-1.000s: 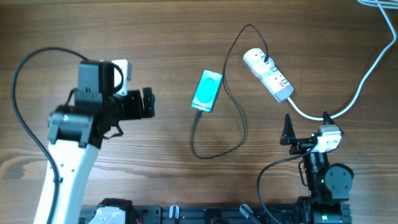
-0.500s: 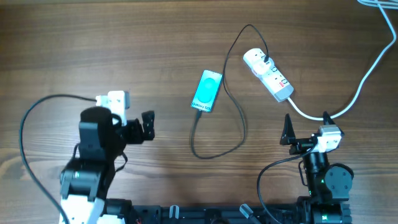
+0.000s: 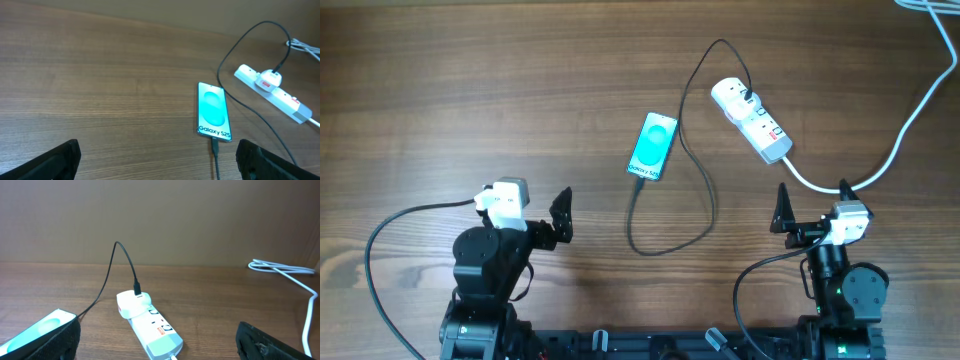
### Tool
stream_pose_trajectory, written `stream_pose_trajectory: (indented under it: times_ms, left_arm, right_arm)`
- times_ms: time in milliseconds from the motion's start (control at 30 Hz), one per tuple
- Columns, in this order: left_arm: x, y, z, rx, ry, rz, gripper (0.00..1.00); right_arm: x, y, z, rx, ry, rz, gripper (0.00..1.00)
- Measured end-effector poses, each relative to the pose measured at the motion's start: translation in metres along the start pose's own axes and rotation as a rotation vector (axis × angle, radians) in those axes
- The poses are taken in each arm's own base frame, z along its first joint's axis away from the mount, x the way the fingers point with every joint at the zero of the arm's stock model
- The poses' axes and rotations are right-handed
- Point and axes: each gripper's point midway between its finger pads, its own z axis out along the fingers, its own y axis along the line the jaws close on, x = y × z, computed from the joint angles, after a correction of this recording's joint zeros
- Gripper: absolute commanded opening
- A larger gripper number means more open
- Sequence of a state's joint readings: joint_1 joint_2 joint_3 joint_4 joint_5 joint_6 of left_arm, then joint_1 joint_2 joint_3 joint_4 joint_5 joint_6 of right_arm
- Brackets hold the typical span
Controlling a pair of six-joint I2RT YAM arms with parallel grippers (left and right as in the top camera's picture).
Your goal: Plug charger to phone and switch on socket
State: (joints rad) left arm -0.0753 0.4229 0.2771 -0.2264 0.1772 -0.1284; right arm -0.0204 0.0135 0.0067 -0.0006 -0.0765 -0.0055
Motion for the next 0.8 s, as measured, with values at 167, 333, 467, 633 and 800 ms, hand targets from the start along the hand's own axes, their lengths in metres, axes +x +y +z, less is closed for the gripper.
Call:
stream_pose_trajectory:
  times_ms: [167,333,467,633,800]
  left_arm:
    - [-0.013,-0.004,-0.006,0.021,-0.087,0.016,1.00]
    - [-0.021,-0.003,-0.015,0.016,-0.152,0.022,1.00]
    - [-0.042,0.000,-0.034,-0.001,-0.270,0.034,1.00]
    - [-0.042,0.006,-0.038,-0.023,-0.310,0.034,1.00]
    - [-0.031,0.014,-0.033,-0.044,-0.295,0.025,1.00]
  right_arm:
    - [0.000,0.000,0.000,0.000,0.000,0.000,1.00]
    - [0.000,0.000,0.000,0.000,0.000,0.000,1.00]
    - [0.000,0.000,0.000,0.000,0.000,0.000,1.00]
    - [0.000,0.000,0.000,0.000,0.000,0.000,1.00]
    - [0.000,0.000,0.000,0.000,0.000,0.000,1.00]
